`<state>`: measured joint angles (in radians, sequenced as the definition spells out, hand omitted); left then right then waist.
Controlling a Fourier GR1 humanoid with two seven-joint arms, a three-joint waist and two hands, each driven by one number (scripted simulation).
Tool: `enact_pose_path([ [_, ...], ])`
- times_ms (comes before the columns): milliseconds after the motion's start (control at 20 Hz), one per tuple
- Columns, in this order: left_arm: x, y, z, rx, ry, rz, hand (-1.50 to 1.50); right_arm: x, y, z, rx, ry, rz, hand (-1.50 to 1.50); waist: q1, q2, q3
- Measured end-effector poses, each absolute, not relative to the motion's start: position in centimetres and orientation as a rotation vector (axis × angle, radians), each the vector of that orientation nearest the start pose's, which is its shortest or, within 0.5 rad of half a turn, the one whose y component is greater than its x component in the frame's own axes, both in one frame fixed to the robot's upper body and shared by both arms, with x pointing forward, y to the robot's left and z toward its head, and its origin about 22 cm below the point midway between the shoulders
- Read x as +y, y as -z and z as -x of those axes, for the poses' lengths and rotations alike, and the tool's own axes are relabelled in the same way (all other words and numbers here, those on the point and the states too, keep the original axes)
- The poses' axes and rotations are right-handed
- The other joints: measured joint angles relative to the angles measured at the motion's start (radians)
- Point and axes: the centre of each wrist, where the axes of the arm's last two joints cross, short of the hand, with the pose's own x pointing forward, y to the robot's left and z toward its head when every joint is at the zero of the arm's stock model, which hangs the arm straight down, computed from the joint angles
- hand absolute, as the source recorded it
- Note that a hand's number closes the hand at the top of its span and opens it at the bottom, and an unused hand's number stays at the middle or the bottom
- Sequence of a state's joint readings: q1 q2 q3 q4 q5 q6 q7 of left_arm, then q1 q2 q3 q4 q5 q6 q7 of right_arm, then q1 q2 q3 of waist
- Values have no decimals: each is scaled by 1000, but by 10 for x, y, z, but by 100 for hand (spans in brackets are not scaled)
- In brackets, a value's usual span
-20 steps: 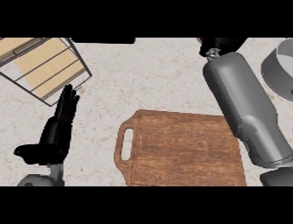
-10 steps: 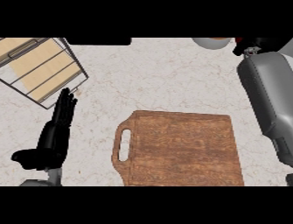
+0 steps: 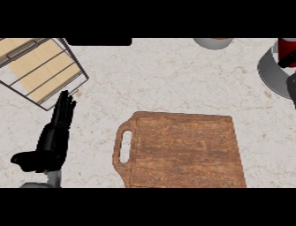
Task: Pick the can from the cutting board and place it in the pot
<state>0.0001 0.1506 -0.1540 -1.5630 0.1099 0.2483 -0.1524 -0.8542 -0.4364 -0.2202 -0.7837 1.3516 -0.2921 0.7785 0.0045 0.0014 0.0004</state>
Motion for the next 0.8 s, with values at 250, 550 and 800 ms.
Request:
enact_pose_path([
  [250, 229, -9, -243, -1704, -34, -106, 0, -359, -126, -413, -790, -273, 1623, 150, 4, 1, 0],
  [550, 221, -2, -243, -1706, -25, -95, 0, -395, -103, -401, -722, -257, 1528, 150, 12, 0, -5],
  [800, 214, -4, -243, -1707, -20, -85, 0, -420, -82, -387, -589, -170, 1423, -150, 16, -2, -10],
])
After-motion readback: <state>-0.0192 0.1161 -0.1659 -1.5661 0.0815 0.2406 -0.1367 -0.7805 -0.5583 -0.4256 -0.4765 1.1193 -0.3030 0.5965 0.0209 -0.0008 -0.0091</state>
